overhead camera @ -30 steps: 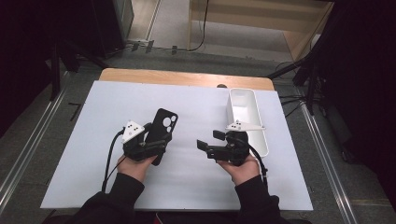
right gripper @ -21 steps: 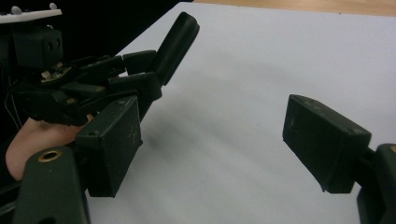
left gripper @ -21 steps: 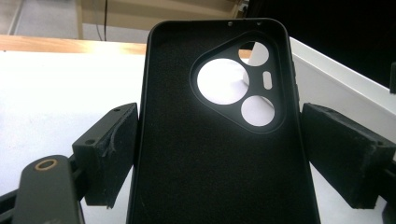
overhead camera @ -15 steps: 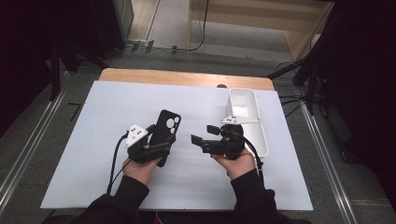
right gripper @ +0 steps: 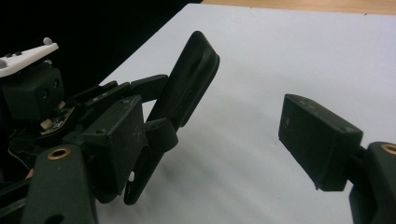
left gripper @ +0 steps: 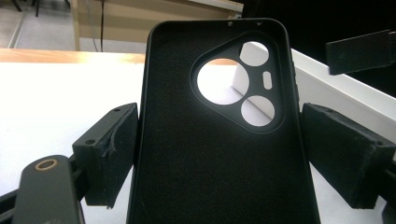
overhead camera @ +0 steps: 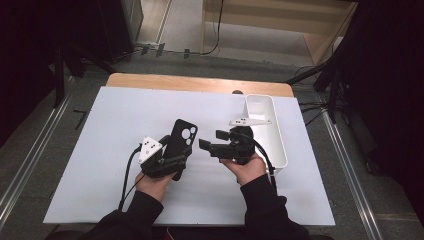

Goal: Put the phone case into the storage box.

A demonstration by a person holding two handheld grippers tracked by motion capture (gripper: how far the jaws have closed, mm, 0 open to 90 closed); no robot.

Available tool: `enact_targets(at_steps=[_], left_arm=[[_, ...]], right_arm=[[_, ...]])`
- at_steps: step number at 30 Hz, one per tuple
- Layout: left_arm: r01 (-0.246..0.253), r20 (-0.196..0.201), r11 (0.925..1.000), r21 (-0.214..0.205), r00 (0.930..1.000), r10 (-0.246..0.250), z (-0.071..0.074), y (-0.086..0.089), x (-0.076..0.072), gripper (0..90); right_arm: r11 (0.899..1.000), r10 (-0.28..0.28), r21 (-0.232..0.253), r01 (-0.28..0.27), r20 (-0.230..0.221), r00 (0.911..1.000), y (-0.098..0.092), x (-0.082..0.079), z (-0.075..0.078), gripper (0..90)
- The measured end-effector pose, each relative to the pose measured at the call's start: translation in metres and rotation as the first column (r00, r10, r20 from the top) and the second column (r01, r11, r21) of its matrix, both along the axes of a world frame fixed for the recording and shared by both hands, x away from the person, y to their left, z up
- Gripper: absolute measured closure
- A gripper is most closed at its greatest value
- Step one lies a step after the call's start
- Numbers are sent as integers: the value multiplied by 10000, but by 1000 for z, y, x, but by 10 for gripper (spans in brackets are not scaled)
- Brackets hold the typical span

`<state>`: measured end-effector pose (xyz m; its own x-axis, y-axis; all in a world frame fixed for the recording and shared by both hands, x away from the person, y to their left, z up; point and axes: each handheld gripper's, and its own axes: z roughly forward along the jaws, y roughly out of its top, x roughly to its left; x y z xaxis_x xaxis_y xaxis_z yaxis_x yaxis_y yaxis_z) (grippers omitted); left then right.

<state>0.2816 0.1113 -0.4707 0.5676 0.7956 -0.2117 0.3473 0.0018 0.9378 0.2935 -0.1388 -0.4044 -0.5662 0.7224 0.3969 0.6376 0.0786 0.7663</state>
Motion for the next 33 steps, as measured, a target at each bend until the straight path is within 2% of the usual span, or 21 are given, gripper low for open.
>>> enact_targets(at_steps=[8,11,18,25,33], left_arm=[[3,186,9998,216,9998,-7,0,-2,-1,139],[-20,224,9998,174,9997,16,0,-3,-2,138],[18,364,9993,373,9993,-31,-1,-6,-4,138],[124,340,9991,415,9993,-138,-2,-8,-5,138],[176,501,9991,397,9986,-196,-2,-11,-7,138]], right_arm=[[9998,-117,165,120,-227,9997,2,8,-2,224],[9998,-100,182,103,-192,9998,3,9,-1,224],[9996,-77,264,80,-102,9999,8,14,-1,232],[9993,-26,376,35,-244,9997,12,20,-3,250],[9986,120,518,-94,-488,9987,19,29,-7,272]])
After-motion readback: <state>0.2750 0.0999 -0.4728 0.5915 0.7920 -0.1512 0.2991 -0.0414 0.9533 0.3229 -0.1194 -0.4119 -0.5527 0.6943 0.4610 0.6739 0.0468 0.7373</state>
